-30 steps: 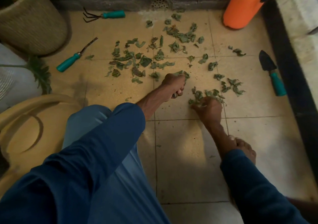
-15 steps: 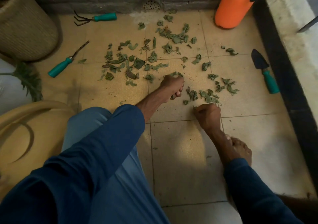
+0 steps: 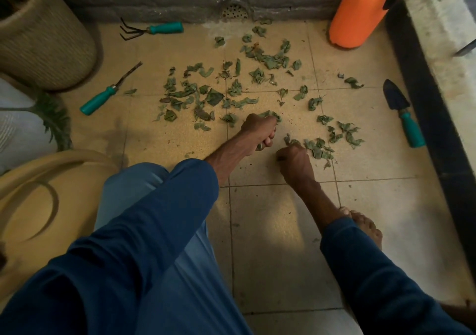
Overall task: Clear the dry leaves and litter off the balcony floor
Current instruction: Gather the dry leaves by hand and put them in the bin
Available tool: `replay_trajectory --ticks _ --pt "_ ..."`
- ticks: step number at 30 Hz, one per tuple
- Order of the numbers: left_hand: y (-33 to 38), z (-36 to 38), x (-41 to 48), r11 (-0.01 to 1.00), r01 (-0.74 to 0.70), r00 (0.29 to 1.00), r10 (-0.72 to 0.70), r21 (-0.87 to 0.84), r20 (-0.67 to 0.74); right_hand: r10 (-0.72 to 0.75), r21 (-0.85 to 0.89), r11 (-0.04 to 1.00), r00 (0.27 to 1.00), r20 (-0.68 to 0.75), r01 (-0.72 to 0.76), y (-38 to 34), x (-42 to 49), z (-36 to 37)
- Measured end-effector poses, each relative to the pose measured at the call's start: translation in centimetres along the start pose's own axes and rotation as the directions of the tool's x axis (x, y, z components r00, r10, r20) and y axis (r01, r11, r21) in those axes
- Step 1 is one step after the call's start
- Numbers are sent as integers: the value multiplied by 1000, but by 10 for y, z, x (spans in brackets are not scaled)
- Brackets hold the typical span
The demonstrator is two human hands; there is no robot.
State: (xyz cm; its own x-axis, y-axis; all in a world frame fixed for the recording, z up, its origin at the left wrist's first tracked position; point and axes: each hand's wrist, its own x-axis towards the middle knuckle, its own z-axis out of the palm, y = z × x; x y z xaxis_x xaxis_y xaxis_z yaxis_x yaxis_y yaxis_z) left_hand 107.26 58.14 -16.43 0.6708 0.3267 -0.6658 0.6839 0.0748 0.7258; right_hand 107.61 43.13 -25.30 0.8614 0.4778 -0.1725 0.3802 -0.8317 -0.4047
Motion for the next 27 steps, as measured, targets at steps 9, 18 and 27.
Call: replay_trajectory --ticks 9,18,27 --pt "2 -3 -2 1000 5 1000 -5 -1 6 57 -43 997 998 -25 -58 14 -22 6" --pt "4 -5 -4 1000 -5 1000 5 -9 17 79 148 987 990 -117 -62 17 -14 -11" --pt "4 -7 -4 1000 -2 1000 2 -9 0 76 104 992 990 -120 -64 21 28 -16"
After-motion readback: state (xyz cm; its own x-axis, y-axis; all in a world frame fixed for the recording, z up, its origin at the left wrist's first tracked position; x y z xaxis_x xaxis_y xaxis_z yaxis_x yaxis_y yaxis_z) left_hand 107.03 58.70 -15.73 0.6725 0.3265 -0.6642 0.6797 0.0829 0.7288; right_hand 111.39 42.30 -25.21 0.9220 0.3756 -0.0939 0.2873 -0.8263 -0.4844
